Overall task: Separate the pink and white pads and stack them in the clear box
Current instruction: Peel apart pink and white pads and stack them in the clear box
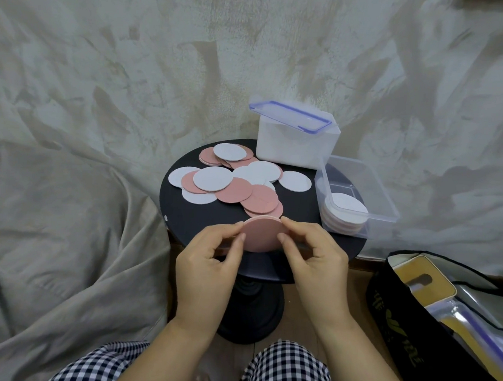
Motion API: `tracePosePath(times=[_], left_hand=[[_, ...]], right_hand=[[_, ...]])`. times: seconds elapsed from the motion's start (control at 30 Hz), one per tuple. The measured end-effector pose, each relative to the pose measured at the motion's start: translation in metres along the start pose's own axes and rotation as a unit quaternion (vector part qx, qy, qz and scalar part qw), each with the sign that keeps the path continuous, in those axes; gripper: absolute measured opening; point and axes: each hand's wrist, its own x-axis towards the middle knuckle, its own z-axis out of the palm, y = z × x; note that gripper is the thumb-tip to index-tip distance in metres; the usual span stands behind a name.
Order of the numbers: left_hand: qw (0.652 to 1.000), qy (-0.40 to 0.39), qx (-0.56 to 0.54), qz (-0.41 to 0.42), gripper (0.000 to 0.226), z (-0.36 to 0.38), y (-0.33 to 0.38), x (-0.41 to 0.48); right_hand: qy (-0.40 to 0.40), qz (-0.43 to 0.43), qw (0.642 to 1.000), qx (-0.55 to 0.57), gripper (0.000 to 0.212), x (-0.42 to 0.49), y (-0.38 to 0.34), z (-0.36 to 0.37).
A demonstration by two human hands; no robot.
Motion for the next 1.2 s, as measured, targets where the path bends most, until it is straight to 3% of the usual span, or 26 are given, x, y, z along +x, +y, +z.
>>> tracePosePath(times=[0.2,0.37,0.47,0.67,0.9,1.2], left_hand=[[0.997,-0.062,-0.029,-0.037,0.024,0.016,0.016,0.014],[0.978,-0.205,-0.003,-0.051,0.029,0.057,0.033,0.028],[0.966,-0.255,0.022,-0.044,0.041,0.083,0.037,0.035],[0.962,-0.269,0.017,-0.04,0.049,0.113,0.035,0.045],[0.969,-0.246,-0.015,-0.035,0.042,0.12,0.026,0.042],[0.968,-0.25,0.005,-0.022,0.043,0.119,0.026,0.039]], right_hand=[[-0.046,0.121,0.989,0.074,0.033,0.026,-0.006,-0.037],[-0.033,0.177,0.979,0.1,0.027,0.082,0.0,-0.1],[-0.07,0.21,0.974,0.044,0.022,0.115,0.009,-0.126],[-0.215,0.291,0.931,-0.051,0.021,0.152,0.035,-0.142],[-0.326,0.269,0.9,-0.101,0.019,0.165,0.044,-0.128],[-0.379,0.211,0.881,-0.188,0.02,0.166,0.048,-0.112]])
